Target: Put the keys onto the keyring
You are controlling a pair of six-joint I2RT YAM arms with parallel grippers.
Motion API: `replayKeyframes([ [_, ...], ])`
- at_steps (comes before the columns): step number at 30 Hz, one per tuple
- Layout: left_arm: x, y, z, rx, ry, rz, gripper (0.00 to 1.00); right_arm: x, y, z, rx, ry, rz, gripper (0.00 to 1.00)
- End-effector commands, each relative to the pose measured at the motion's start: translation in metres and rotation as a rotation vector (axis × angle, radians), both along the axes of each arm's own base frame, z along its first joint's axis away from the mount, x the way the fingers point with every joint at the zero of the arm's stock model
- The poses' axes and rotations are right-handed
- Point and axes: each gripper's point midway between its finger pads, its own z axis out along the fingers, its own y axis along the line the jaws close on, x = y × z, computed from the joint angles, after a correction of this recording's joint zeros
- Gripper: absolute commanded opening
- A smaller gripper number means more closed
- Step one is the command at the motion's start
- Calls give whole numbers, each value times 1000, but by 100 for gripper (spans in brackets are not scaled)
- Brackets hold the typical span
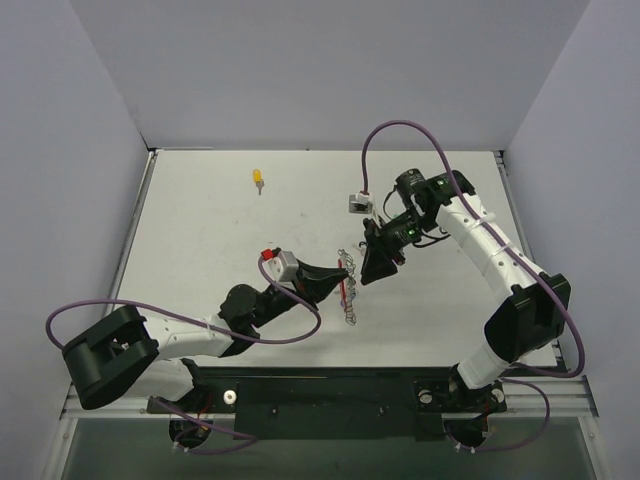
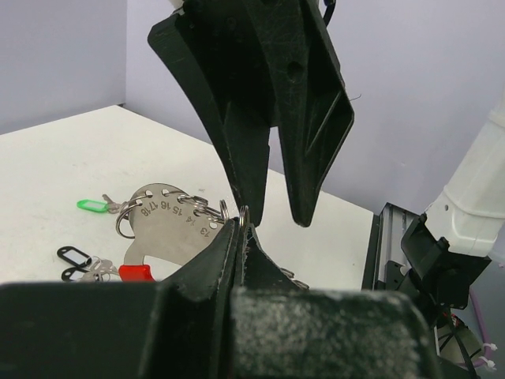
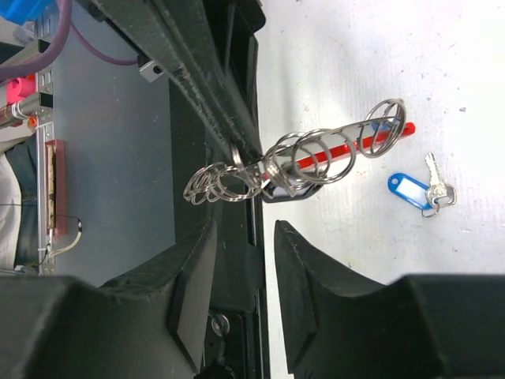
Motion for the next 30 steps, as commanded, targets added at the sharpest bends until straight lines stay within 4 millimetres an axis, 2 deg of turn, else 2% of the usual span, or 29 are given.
replayKeyframes([
  [1, -19, 26, 93, -330, -202, -20, 0, -29, -9, 21, 96, -35, 105, 34],
  [4, -19, 23, 94, -328, -206, -30, 0, -40, -12, 28, 144, -61, 200, 36],
  [5, -21, 22, 94, -328, -207, -41, 0, -50, -16, 33, 178, -78, 262, 38],
  [11, -25, 18, 92, -316, -215, -70, 0, -50, -15, 33, 202, -129, 314, 40],
  [19, -24, 17, 95, -322, -213, -69, 0, -47, -12, 30, 192, -106, 319, 40],
  [30, -18, 21, 96, -331, -210, -33, 0, -48, -5, 24, 169, -65, 341, 30],
])
